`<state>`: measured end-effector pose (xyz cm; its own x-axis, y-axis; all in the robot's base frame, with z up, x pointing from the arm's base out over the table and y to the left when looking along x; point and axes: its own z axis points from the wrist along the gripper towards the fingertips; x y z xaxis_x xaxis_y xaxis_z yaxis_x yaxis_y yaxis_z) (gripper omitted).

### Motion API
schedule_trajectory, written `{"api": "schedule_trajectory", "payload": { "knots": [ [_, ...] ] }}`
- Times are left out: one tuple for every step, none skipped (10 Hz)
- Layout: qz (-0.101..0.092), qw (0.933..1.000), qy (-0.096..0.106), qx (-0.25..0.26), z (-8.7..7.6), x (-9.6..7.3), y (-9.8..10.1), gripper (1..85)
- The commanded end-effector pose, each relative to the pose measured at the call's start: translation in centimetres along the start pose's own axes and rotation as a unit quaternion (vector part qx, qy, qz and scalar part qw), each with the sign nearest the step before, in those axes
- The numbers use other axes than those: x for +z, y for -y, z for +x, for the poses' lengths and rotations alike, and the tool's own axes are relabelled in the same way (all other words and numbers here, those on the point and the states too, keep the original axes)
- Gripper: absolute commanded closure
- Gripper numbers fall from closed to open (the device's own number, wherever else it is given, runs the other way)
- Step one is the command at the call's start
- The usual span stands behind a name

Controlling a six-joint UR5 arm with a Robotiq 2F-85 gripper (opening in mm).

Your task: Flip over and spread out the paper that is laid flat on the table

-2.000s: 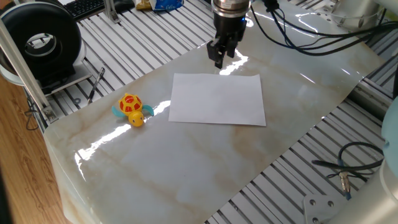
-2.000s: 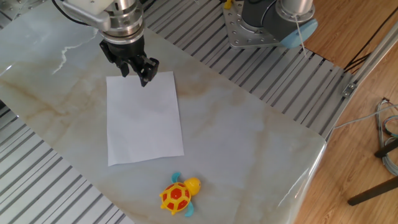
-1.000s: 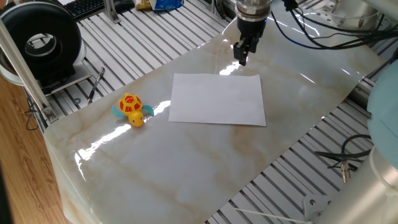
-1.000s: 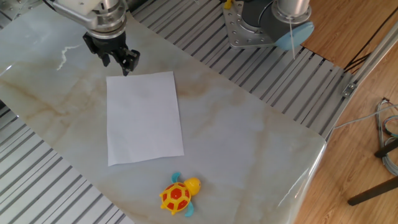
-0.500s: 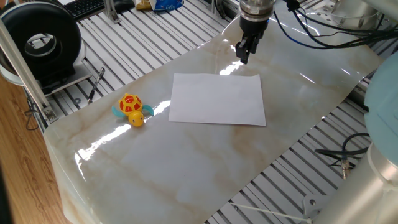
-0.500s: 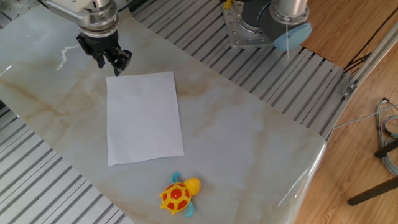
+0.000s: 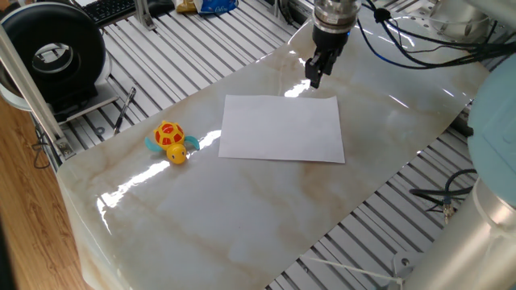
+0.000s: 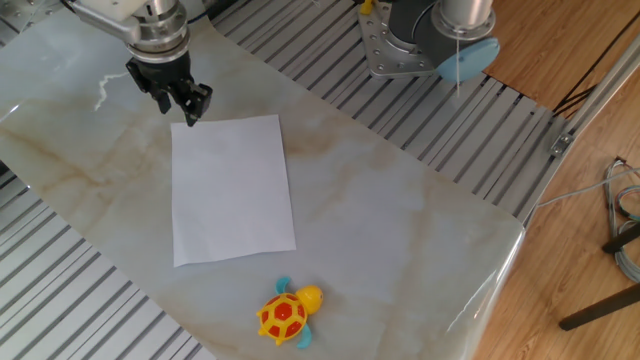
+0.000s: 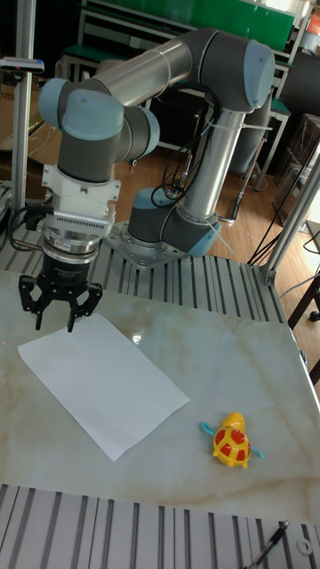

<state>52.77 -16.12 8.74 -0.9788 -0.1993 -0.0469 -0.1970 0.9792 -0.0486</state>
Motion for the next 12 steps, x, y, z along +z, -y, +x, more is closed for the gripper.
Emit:
{"api": "schedule_trajectory", "payload": {
  "knots": [
    [-0.022, 0.9996, 0.019, 0.001, -0.5, 1.1, -0.5, 27.3],
    [-0.012, 0.9998, 0.017, 0.007, -0.4, 1.1, 0.0, 27.7],
    [-0.008, 0.9996, 0.007, 0.026, 0.1, 1.1, 0.3, 27.7],
    [0.007, 0.9994, 0.000, 0.035, 0.3, 1.1, 0.8, 28.0],
    [0.005, 0.9991, -0.001, 0.042, 0.8, 1.5, 1.5, 28.0],
    [0.006, 0.9992, 0.000, 0.039, 1.6, 2.2, 2.7, 28.0],
    [-0.002, 0.9990, 0.002, 0.044, 2.1, 2.9, 3.2, 28.0],
    [-0.001, 0.9991, 0.007, 0.042, 2.2, 3.1, 3.5, 28.0],
    [-0.005, 0.9990, 0.016, 0.042, 2.2, 3.3, 3.7, 28.0],
    [-0.010, 0.9988, 0.026, 0.041, 1.7, 3.3, 3.4, 28.0],
    [-0.015, 0.9987, 0.028, 0.041, 1.6, 3.3, 3.2, 27.7],
    [-0.012, 0.9986, 0.021, 0.046, 1.9, 3.4, 3.3, 28.0]
  ]
}}
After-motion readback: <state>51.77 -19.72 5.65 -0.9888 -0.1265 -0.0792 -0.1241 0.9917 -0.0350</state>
